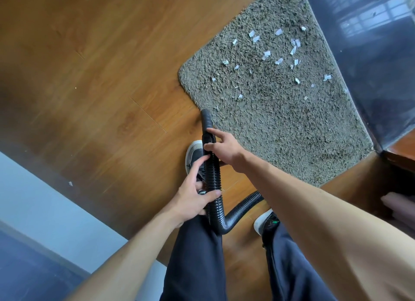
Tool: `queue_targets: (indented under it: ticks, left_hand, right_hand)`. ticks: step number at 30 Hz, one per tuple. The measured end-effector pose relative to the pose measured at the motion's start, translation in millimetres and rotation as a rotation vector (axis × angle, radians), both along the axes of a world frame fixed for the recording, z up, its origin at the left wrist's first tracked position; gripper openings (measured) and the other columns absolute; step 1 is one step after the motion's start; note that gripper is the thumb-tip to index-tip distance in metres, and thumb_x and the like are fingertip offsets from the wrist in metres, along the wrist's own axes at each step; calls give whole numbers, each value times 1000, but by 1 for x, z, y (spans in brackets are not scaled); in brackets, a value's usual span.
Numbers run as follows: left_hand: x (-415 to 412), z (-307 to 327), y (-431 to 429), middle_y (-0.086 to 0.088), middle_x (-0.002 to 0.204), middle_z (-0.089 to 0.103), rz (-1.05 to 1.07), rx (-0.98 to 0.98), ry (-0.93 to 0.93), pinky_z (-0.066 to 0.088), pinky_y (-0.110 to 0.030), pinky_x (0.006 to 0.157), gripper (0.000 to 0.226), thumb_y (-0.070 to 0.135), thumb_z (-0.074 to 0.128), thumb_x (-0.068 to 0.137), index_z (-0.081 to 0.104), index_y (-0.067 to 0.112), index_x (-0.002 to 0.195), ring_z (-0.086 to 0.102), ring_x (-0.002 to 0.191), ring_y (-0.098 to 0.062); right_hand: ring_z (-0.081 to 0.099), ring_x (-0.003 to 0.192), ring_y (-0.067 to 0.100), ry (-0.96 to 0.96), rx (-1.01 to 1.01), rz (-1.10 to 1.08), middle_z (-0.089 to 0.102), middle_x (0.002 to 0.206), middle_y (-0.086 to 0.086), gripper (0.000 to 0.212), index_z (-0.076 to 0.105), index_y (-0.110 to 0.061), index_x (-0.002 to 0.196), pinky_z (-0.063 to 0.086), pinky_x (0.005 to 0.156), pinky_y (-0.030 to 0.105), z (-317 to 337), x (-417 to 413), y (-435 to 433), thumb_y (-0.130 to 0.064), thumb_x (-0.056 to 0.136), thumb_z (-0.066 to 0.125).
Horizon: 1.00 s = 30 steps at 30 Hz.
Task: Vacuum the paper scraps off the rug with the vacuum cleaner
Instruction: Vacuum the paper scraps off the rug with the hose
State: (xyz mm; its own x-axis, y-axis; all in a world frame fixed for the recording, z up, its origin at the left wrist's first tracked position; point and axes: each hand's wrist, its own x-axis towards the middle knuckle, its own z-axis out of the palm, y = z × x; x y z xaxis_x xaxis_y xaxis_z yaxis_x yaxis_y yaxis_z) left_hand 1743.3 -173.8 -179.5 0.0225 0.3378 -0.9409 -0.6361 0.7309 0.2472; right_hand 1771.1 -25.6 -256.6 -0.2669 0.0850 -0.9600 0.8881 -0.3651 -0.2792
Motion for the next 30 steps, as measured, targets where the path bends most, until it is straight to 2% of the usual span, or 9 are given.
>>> queue_targets:
  ticks: [2, 4, 7, 13, 16, 19, 23, 26, 30]
  left_hand:
    - [-2, 0, 2, -12, 112, 71, -3, -1, -2, 56, -31, 57, 81, 8, 68, 92, 31, 68, 131, 68, 106, -32]
    - [-4, -2, 8, -11, 110, 72, -24, 8, -7, 62, -43, 63, 81, 9, 69, 92, 30, 65, 135, 68, 105, -33]
    - [-6, -3, 18, -12, 109, 72, -62, 27, -22, 62, -50, 71, 81, 9, 68, 92, 30, 64, 137, 70, 101, -33]
    - [-10, -6, 39, -14, 104, 71, -130, 73, -3, 56, -65, 75, 79, 10, 67, 93, 30, 64, 136, 67, 83, -21]
    - [-15, -7, 45, -16, 105, 71, -149, 82, -6, 57, -63, 75, 79, 8, 66, 93, 30, 61, 138, 69, 82, -20]
    - [-19, -9, 45, -13, 102, 73, -142, 77, -16, 61, -54, 73, 79, 6, 66, 93, 30, 59, 140, 71, 81, -18]
    - [-23, -11, 35, -14, 107, 73, -111, 65, -35, 62, -46, 69, 80, 5, 66, 93, 30, 59, 140, 71, 100, -33]
    - [-28, -10, 30, -19, 110, 71, -79, 44, -41, 60, -40, 65, 79, 5, 65, 94, 30, 61, 138, 68, 105, -39]
    - [-36, -11, 35, -22, 111, 70, -106, 48, -31, 59, -51, 73, 79, 6, 64, 95, 28, 59, 141, 69, 103, -38]
  right_hand:
    - [65, 90, 22, -2, 10, -11, 63, 114, 8, 60, 45, -27, 144, 60, 77, 43, 0, 0, 1, -10, 88, 59]
    - [65, 94, 23, -7, 20, -27, 62, 118, 8, 60, 45, -28, 144, 60, 78, 47, 0, 3, 6, -11, 88, 58]
    - [63, 90, 21, -12, 37, -76, 63, 117, 8, 59, 46, -29, 143, 59, 80, 47, 0, 10, 16, -9, 89, 58]
    - [62, 85, 21, -30, 98, -239, 64, 109, 9, 59, 44, -29, 143, 57, 81, 47, 4, 18, 33, -5, 91, 55]
    - [61, 88, 22, -34, 114, -275, 62, 108, 6, 58, 44, -28, 143, 56, 82, 47, 5, 17, 37, -4, 91, 54]
    - [62, 92, 24, -40, 94, -284, 62, 114, 7, 60, 41, -27, 146, 55, 84, 48, 6, 13, 36, -4, 92, 54]
    - [64, 84, 21, -23, 79, -296, 63, 115, 11, 60, 44, -27, 144, 57, 82, 49, 6, 4, 31, -2, 90, 55]
    - [62, 81, 18, -4, 94, -238, 64, 108, 8, 59, 47, -28, 141, 57, 79, 48, 5, -6, 27, -4, 88, 56]
    - [61, 84, 20, -6, 107, -248, 64, 108, 9, 59, 46, -27, 142, 57, 78, 45, 5, -13, 29, -4, 89, 56]
